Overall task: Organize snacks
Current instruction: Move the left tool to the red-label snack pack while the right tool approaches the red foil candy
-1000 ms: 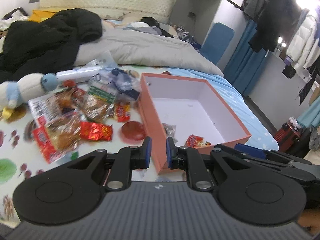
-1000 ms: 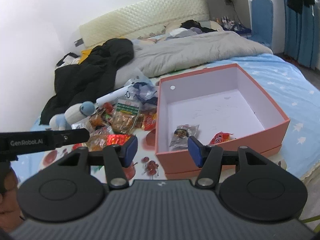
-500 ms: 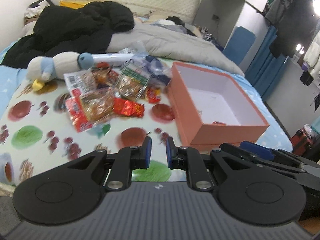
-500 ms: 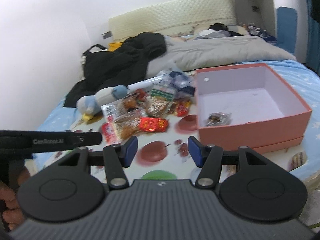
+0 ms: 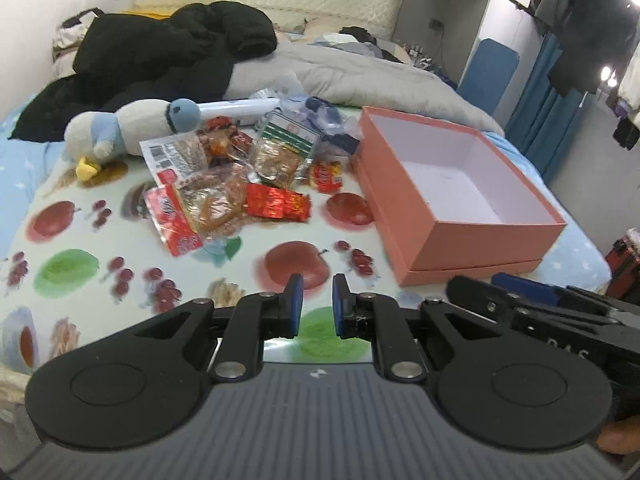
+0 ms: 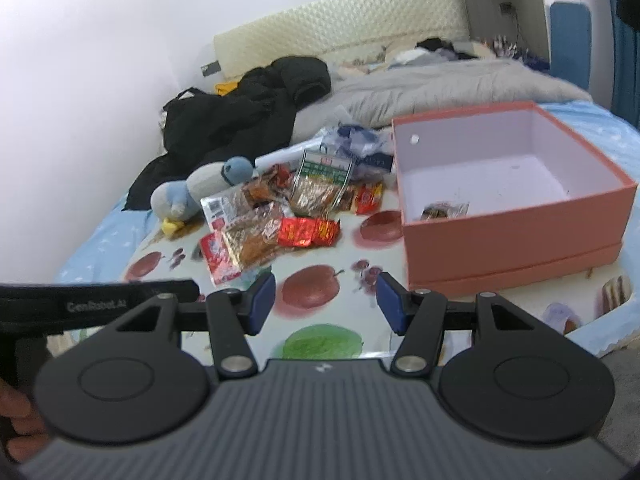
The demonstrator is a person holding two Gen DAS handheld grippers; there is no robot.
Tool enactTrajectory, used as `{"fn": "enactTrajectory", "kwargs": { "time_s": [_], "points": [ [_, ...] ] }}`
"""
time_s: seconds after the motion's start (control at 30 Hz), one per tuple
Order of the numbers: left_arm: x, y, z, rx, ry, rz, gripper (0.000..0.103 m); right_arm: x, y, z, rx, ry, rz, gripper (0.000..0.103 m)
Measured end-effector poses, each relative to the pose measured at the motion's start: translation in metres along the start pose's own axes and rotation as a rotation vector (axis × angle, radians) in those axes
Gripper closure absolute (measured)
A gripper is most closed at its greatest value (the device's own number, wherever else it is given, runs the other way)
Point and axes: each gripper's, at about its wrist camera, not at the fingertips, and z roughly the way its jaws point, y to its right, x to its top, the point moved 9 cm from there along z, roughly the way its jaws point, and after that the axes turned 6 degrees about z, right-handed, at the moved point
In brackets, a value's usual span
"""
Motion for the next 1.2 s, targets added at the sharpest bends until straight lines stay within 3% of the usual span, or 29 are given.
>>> {"fn": "enactTrajectory", "kwargs": {
  "time_s": [0.23,0.3,0.37,0.53,0.73,1.0,1.2],
  "points": [
    [-0.004,-0.035,0.023,0.037,-0.016,-0.057,0.085,-0.005,-0.005,0.021,-0.003,-0.02,-0.044,0.044],
    [-0.007,-0.049,0.034,0.073,-0.025,-0.07,0.054,-0.006,-0.007,0.029,-0.006,-0.024,-0.048,0.044],
    [-0.008,-0.062,0.043,0.098,-0.026,-0.087,0.047,-0.007,-0.011,0.037,0.008,-0.022,-0.059,0.044],
    [-0.016,-0.099,0.08,0.19,-0.092,-0.108,0.046,-0.011,-0.021,0.072,0.009,-0.043,-0.109,0.044],
    [-0.014,-0.146,0.121,0.253,-0.103,-0.14,0.045,-0.012,-0.032,0.119,0.021,-0.063,-0.17,0.044],
    [-0.003,-0.191,0.171,0.225,-0.078,-0.252,0.042,0.001,-0.027,0.192,-0.008,-0.08,-0.161,0.045],
    [0.01,-0.199,0.2,0.2,-0.046,-0.252,0.043,0.014,-0.007,0.242,-0.061,-0.083,-0.114,0.045]
  ]
}}
